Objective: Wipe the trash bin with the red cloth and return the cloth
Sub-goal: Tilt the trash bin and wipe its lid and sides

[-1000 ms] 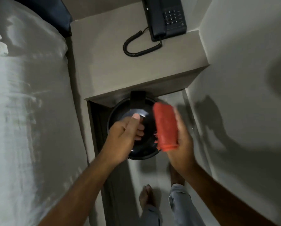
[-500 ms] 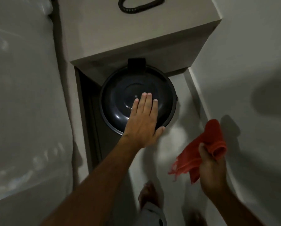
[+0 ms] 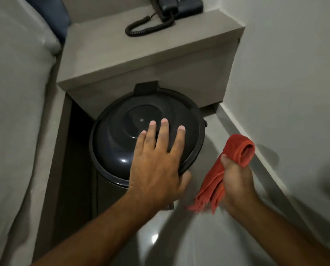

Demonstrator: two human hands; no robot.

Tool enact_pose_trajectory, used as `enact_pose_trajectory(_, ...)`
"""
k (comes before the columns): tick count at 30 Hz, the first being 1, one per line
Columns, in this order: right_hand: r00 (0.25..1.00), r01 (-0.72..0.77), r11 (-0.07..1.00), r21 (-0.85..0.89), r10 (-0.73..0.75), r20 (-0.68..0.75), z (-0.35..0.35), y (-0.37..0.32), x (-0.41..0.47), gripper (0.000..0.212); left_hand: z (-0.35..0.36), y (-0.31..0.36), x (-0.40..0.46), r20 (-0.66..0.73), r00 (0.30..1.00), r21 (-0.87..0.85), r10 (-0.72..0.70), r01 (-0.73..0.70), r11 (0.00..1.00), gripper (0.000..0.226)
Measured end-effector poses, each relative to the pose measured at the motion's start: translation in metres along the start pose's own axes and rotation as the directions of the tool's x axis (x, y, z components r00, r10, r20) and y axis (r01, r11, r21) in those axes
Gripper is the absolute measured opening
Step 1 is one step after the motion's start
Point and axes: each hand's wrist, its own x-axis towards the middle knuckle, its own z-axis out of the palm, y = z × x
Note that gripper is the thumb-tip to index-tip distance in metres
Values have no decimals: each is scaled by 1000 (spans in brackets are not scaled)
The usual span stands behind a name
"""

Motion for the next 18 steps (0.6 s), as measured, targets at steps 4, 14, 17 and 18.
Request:
enact_pose_trajectory(4, 999, 28, 996, 82, -29, 16, 11, -2, 12, 27, -3, 1, 0, 6, 999, 12, -34, 34, 999, 93)
enact_pose_trajectory(14, 987, 131, 988, 85, -122, -100, -29, -18, 17, 45, -56, -6, 18, 58, 998, 142, -40, 32, 989, 97)
enact_pose_trajectory(17, 990, 139, 986, 97, -135, -41, -31, -17, 16, 45, -69, -17, 21, -64, 991, -10, -116, 116, 993, 93)
enact_pose_trajectory(18, 990, 140, 986, 89, -140, -9, -30, -17, 13, 45, -71, -22, 19, -74, 987, -74, -145, 140, 987, 92)
